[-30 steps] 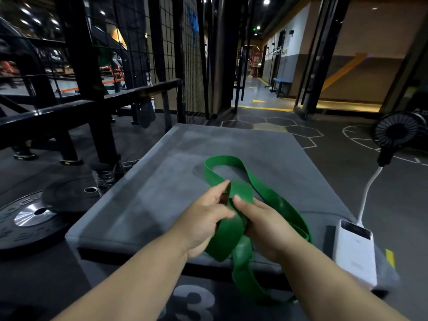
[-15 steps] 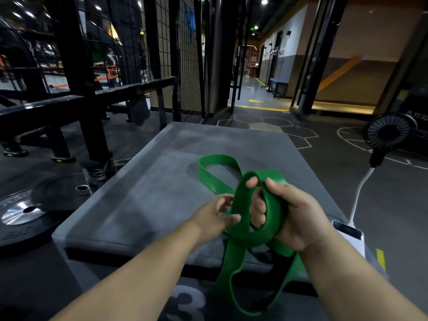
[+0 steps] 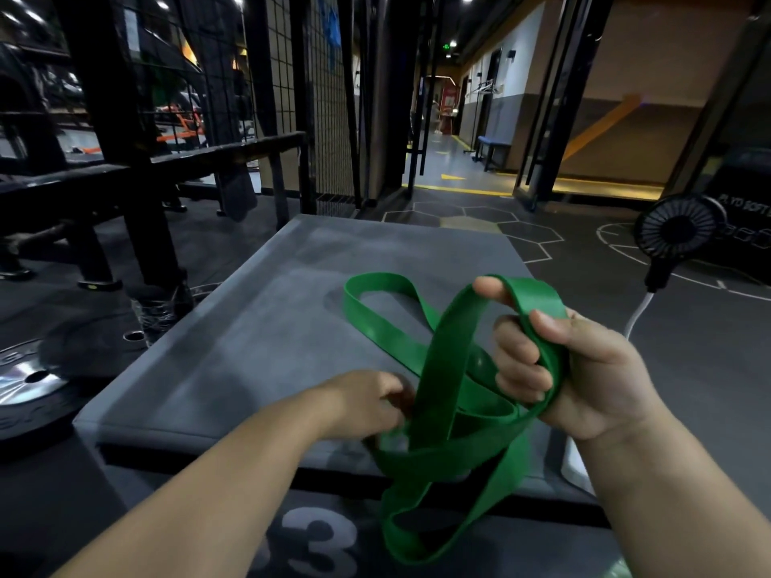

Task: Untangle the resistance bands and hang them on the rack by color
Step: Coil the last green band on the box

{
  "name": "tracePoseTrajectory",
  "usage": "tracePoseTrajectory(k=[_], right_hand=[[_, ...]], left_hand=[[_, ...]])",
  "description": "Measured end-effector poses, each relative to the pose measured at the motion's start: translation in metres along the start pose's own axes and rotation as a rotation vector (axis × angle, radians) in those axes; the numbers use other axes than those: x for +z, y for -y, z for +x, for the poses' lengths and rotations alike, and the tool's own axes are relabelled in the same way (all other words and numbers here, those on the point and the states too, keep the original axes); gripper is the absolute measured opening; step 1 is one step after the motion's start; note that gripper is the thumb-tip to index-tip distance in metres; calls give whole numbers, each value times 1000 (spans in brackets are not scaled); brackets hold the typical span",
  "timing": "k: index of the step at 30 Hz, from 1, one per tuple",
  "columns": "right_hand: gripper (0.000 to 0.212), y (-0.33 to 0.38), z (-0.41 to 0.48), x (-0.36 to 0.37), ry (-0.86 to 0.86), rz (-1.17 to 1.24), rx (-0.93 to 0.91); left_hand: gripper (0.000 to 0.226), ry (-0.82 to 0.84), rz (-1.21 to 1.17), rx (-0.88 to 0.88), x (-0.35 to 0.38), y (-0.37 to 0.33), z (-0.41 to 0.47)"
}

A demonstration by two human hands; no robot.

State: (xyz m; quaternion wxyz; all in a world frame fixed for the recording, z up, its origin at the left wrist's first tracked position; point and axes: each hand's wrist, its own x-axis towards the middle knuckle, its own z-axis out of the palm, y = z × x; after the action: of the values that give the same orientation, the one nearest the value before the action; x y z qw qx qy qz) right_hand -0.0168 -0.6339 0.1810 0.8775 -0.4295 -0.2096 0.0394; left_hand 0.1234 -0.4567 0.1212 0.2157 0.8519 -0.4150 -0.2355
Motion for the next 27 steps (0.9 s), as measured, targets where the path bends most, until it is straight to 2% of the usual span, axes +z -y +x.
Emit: tracePoseTrajectory(k=[3,9,11,13,16,19,21,23,25,27], right_hand=[[45,2,2,2,18,-38,8],[47,-3,2,5,40,-61,59],[48,-3,1,4,39,-74,50],[50,-1,0,1,24,-67,36],[53,1,-3,-6,3,-19,33],[42,1,-4,-9,-27,-39,18],[34,-1,-4,-7,-123,-114,-12],[28,-5,-3,-5,-206,-175,-52],[19,-8,0,-5,-188,-90,-51],[16,-10,6,-6,-108,41,15]], left_hand=[[39,243,-241,0,13,-2,-14],[31,201,-104,36,30,-3,-20],[23,101,-46,67,31,-2,-20],[7,-54,-184,88,26,1,-21],[7,-269,-498,145,15,12,-21],[16,-401,-643,157,7,14,-26],[29,-469,-630,178,5,12,-26],[26,-529,-564,185,7,9,-25],[10,-606,-524,173,10,5,-24],[17,-643,-534,180,14,-1,-24]])
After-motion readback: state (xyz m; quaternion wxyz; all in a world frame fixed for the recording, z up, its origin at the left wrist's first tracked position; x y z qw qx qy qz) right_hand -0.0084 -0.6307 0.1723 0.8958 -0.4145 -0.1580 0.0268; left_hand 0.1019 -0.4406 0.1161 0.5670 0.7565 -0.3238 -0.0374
